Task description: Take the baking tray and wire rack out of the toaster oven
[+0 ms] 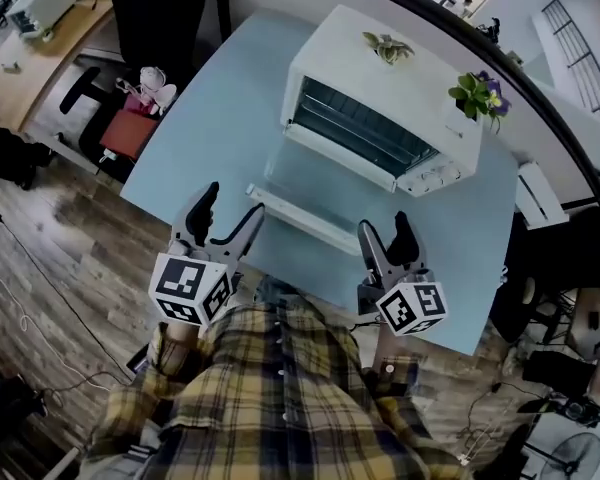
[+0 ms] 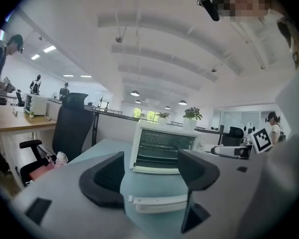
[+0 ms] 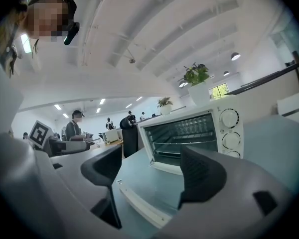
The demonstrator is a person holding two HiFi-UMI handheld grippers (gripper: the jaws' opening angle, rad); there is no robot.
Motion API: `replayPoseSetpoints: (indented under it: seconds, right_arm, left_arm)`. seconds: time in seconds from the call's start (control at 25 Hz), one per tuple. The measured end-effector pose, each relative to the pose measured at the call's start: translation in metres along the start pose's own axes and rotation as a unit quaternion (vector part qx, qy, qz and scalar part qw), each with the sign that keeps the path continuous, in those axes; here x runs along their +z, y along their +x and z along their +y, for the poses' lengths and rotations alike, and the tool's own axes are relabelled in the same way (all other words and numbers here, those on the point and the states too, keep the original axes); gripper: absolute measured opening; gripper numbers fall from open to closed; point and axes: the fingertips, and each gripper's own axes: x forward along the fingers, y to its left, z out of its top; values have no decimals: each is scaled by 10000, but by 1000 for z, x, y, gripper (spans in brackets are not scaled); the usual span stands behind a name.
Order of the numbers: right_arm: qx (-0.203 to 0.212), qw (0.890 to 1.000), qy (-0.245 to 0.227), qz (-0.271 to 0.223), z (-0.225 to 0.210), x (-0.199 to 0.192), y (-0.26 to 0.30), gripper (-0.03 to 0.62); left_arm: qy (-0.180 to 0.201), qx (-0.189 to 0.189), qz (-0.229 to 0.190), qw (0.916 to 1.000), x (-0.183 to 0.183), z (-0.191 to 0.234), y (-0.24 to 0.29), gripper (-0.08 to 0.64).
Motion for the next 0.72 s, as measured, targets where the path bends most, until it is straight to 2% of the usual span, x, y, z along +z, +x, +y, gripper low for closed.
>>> replayPoseSetpoints:
  seconds: [0.4,0.72]
  right_arm:
    - [-367,9988,260,-167,-62,20,32,345]
    - [-657,9967,415,-216,-74,21,39,345]
  left_arm:
    - [-93,-556,147,9983,17,-13,92,310]
    - [-63,-893,317,9955,19,-18,127,305]
